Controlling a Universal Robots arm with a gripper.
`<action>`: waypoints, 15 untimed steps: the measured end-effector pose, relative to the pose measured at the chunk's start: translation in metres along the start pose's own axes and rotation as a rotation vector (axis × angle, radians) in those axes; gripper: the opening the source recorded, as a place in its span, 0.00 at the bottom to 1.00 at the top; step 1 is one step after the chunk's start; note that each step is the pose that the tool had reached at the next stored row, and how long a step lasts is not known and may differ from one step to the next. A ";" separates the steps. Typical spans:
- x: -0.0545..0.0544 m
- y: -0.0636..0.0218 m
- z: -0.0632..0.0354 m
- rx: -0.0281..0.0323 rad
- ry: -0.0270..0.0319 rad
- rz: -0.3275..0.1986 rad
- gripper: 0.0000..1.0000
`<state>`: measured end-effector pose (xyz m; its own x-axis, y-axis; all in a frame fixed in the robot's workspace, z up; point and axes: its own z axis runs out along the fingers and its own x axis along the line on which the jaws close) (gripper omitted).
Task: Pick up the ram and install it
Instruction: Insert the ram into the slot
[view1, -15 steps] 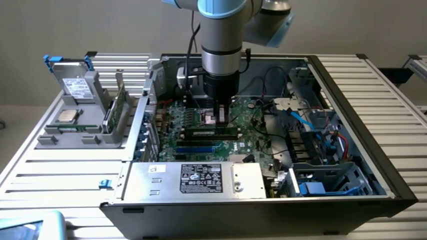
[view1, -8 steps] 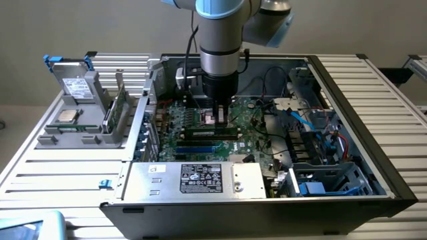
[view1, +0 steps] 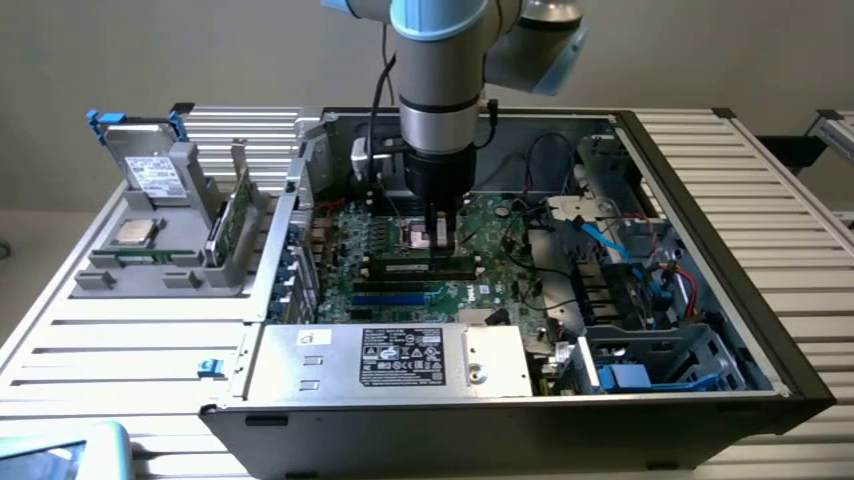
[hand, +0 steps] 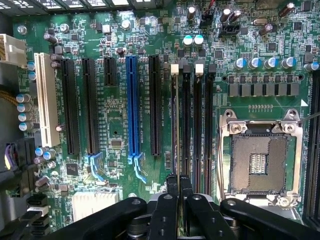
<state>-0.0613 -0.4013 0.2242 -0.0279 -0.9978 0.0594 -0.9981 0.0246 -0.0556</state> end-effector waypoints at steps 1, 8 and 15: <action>0.000 0.0000 0.0002 0.0001 0.0000 0.000 0.13; 0.000 -0.0001 -0.0025 0.0003 -0.0002 0.000 0.22; 0.002 -0.0063 -0.0269 -0.0010 0.0000 0.000 0.22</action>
<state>-0.0564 -0.4014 0.2515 -0.0279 -0.9978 0.0595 -0.9982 0.0247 -0.0546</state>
